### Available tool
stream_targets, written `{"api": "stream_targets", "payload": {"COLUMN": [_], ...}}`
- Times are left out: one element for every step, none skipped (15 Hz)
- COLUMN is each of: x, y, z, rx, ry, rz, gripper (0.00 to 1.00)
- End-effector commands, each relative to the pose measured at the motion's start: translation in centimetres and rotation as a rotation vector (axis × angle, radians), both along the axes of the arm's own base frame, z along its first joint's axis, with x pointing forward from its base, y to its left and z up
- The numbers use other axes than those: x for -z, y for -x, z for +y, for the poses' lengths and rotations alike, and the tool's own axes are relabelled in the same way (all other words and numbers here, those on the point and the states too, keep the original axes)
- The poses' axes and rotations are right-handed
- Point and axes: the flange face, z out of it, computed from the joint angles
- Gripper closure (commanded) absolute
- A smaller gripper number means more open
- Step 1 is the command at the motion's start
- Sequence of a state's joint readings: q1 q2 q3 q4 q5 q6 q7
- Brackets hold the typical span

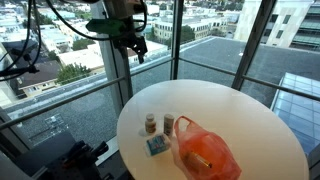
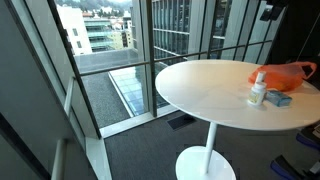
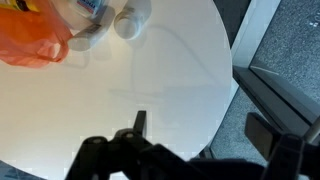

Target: Remove the yellow and brown bottle from the plastic bag and put it on the table

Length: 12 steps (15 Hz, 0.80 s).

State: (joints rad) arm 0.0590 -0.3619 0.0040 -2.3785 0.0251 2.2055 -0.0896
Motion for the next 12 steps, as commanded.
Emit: {"api": "stream_targets", "payload": {"x": [-0.7,-0.6,-0.6,-0.4,-0.3,-0.1,0.2,0.4,0.6,0.9,1.2,1.6], "y": [-1.7,-1.9,-2.2,-2.4,-2.6,-2.9,-3.1,-3.3,-3.5,-3.7,-3.8,-4.0], "z": [-2.8,-3.9,-5.1,-6.2,-7.4,-8.6,-9.6,-10.8,-11.9,-13.0,-13.9,-15.0], "rx": [0.106,0.137,0.177,0.209,0.247,0.282,0.313,0.349,0.38,0.416,0.442,0.47], "ry": [0.047,0.049,0.049,0.047,0.047,0.049,0.042,0.049,0.039,0.035,0.03,0.025], "rz": [0.007,0.012,0.016,0.025,0.033,0.045,0.061,0.066,0.087,0.102,0.119,0.129], "gripper": [0.0,0.0,0.0,0.0,0.0,0.0,0.0,0.0,0.0,0.0,0.0,0.0]}}
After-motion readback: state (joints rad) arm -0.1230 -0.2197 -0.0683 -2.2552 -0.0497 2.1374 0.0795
